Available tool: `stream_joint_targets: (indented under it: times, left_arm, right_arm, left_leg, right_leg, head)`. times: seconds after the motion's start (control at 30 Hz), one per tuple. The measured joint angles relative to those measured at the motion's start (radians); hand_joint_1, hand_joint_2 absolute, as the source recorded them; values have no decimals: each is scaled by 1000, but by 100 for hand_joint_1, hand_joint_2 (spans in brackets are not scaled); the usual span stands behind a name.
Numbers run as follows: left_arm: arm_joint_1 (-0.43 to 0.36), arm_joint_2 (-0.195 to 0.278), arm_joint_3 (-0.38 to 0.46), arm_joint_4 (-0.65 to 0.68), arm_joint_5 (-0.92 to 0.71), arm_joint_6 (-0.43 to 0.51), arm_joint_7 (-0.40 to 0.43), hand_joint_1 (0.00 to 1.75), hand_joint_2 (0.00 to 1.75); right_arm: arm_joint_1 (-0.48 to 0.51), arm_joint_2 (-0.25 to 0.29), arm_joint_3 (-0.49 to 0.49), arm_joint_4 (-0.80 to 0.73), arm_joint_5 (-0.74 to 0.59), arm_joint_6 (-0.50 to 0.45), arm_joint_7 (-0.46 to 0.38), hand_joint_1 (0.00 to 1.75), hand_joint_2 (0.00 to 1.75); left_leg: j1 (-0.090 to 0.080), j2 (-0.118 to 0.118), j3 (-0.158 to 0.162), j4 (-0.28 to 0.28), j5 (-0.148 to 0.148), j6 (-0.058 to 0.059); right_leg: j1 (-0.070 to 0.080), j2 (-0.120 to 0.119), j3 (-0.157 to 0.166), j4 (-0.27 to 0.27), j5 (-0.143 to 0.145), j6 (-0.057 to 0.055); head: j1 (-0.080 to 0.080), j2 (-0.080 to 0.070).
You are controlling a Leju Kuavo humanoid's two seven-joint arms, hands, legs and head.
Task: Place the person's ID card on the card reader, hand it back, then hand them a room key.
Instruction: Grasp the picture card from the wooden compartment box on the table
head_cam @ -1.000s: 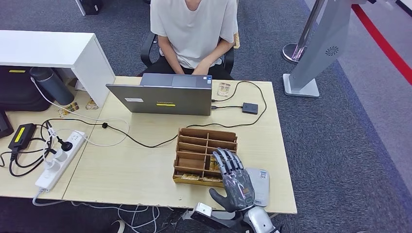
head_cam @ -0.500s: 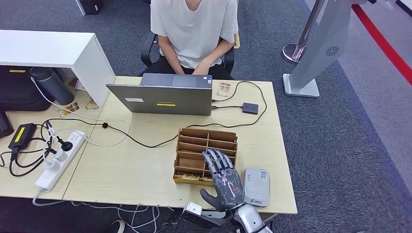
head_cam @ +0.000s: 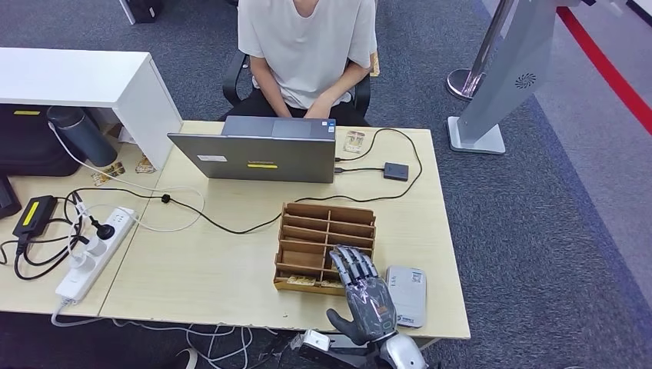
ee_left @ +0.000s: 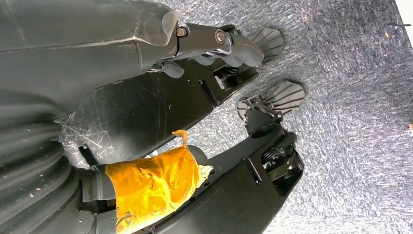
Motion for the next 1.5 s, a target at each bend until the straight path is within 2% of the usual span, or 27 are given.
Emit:
stream_joint_targets:
  times: [0.27,0.5,0.9,1.33,1.5]
  left_arm:
    - [0,1,-4,0,19,4,0,0,175]
    - [0,2,-19,0,30,8,0,0,175]
    - [0,8,-50,1,46,11,-29,0,175]
    - [-1,8,-65,1,53,16,-16,0,175]
    - [-1,8,-68,1,70,16,-21,0,175]
  right_arm:
    - [38,-7,-69,-23,15,-1,4,0,175]
    - [50,-9,-93,-33,14,0,-3,0,175]
    - [37,-9,-80,-33,-7,0,-23,0,175]
    - [8,-6,-44,-29,-22,0,-20,0,175]
    - [-18,6,-20,-17,-32,0,17,0,175]
  left_leg:
    - [0,0,0,0,0,0]
    - [0,0,0,0,0,0]
    - [0,0,0,0,0,0]
    - [0,0,0,0,0,0]
    - [0,0,0,0,0,0]
  right_leg:
    - [0,0,0,0,0,0]
    - [0,0,0,0,0,0]
    - [0,0,0,0,0,0]
    - [0,0,0,0,0,0]
    - [0,0,0,0,0,0]
  head:
    - [0,0]
    - [0,0]
    - [0,0]
    - [0,0]
    - [0,0]
